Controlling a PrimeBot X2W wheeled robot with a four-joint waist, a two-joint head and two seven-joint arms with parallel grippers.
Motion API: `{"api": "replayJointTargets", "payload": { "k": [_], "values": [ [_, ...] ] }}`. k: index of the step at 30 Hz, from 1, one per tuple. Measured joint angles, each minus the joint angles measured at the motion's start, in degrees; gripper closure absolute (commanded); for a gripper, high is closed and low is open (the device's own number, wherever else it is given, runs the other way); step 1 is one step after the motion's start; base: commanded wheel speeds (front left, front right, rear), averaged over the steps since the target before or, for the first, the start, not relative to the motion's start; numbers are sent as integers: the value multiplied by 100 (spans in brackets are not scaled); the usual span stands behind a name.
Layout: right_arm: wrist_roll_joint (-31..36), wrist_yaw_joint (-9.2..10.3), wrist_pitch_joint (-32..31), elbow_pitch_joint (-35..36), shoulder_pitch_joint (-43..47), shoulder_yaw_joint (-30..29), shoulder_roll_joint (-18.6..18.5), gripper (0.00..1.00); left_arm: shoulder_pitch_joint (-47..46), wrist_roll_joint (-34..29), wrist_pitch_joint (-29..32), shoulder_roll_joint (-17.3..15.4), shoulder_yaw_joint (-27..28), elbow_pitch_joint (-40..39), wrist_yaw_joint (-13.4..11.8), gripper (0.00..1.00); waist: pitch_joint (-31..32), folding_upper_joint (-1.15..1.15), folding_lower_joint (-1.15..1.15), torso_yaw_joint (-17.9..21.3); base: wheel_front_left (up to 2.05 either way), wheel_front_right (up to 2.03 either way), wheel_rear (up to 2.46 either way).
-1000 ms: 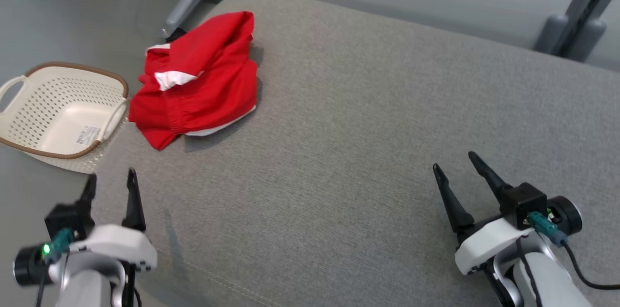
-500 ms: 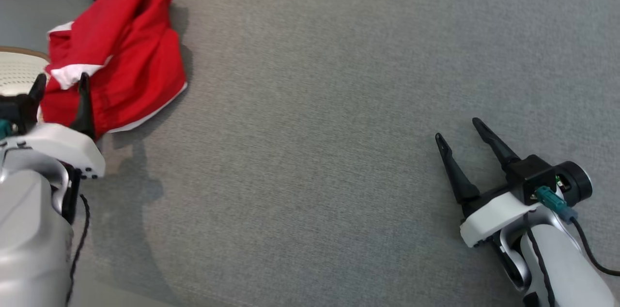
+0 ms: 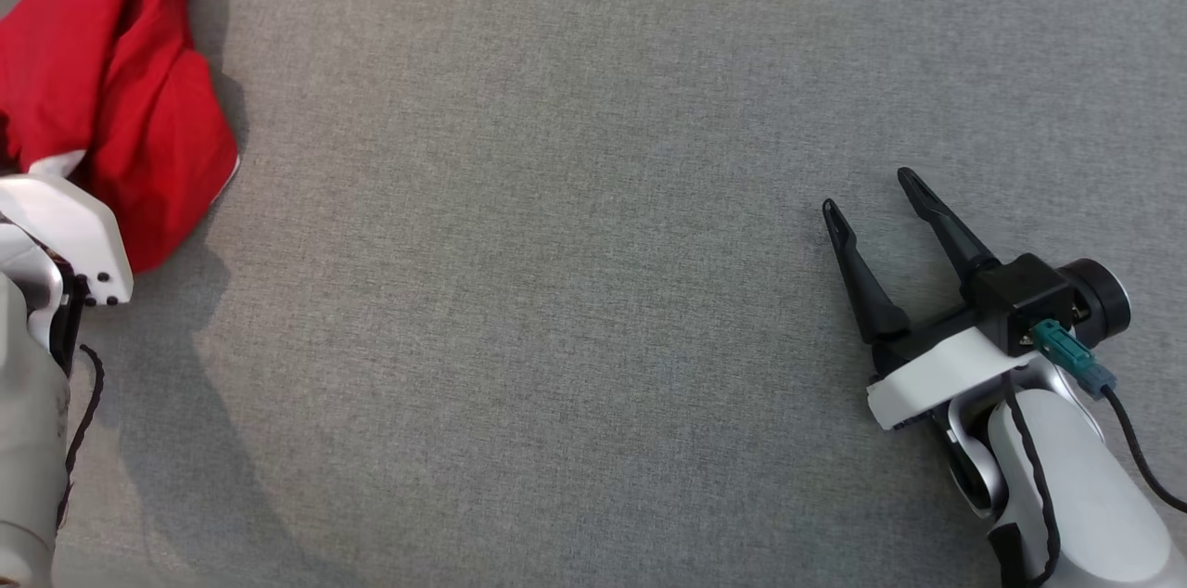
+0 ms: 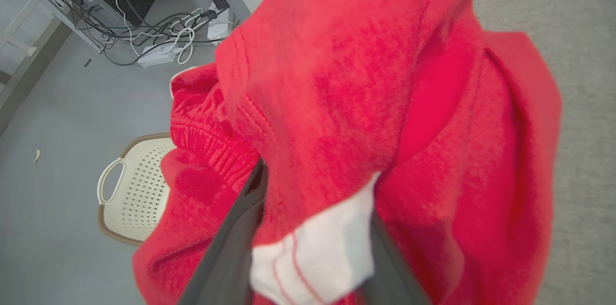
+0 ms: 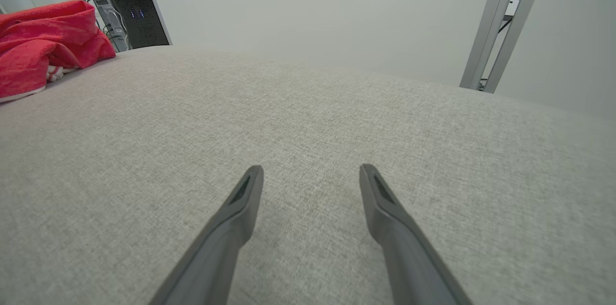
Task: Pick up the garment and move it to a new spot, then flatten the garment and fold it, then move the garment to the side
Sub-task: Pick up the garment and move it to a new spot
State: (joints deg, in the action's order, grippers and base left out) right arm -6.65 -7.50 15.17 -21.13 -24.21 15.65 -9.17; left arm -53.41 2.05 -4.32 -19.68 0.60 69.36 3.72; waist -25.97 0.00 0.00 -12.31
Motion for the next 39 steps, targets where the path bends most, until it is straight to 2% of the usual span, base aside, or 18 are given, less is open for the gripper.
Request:
{"api": "replayJointTargets", "payload": {
  "k": [5,9,15,16,17,18,22,25,26,28,29,30,34,39],
  "values": [
    [-5,0,-1,-32,81,-114,109,0,-238,-5,-575,-57,-60,-103,-102,100,156,0,0,87,0,0,0],
    [-47,0,-2,-73,187,-179,215,0,-481,-64,-865,-48,-197,-288,-79,100,370,0,0,151,0,0,0],
    [-101,0,-2,-85,272,-253,374,0,-709,-83,-1029,254,-391,-650,54,100,655,0,0,303,0,0,0],
    [-132,0,-2,-87,320,-298,415,0,-710,-76,-1045,477,-489,-826,113,100,759,0,0,403,0,0,0],
    [-132,0,-2,-87,320,-298,415,0,-710,-76,-1045,477,-489,-826,113,100,759,0,0,403,0,0,0],
    [-182,0,-3,-109,386,-350,453,0,-676,-60,-1059,736,-597,-1016,158,100,860,0,0,521,0,0,0],
    [-245,0,-3,-112,522,-427,516,0,-338,3,-1067,1270,-853,-1555,243,100,1041,0,0,801,0,0,0],
    [-249,0,-3,-110,628,-495,538,0,-23,129,-1066,1567,-1101,-1941,290,100,1156,0,0,1029,0,0,0],
    [-249,0,-3,-110,628,-495,538,0,-23,129,-1066,1567,-1101,-1941,290,100,1156,0,0,1029,0,0,0],
    [-264,0,-3,-109,679,-554,553,0,128,246,-1067,1658,-1341,-2218,330,100,1222,0,0,1179,0,0,0],
    [-291,0,-3,-111,734,-577,567,0,305,511,-1067,1679,-1717,-2517,336,100,1283,0,0,1321,0,0,0],
    [-291,0,-3,-111,734,-577,567,0,305,511,-1067,1679,-1717,-2517,336,100,1283,0,0,1321,0,0,0],
    [-308,0,-3,-133,778,-541,601,0,706,1533,-1067,1682,-3048,-3242,347,100,1399,0,0,1605,0,0,0],
    [-352,0,-3,-124,838,-516,616,0,950,2273,-1068,1703,-4253,-3902,-133,100,1536,0,0,1859,0,0,0]
  ]
}}
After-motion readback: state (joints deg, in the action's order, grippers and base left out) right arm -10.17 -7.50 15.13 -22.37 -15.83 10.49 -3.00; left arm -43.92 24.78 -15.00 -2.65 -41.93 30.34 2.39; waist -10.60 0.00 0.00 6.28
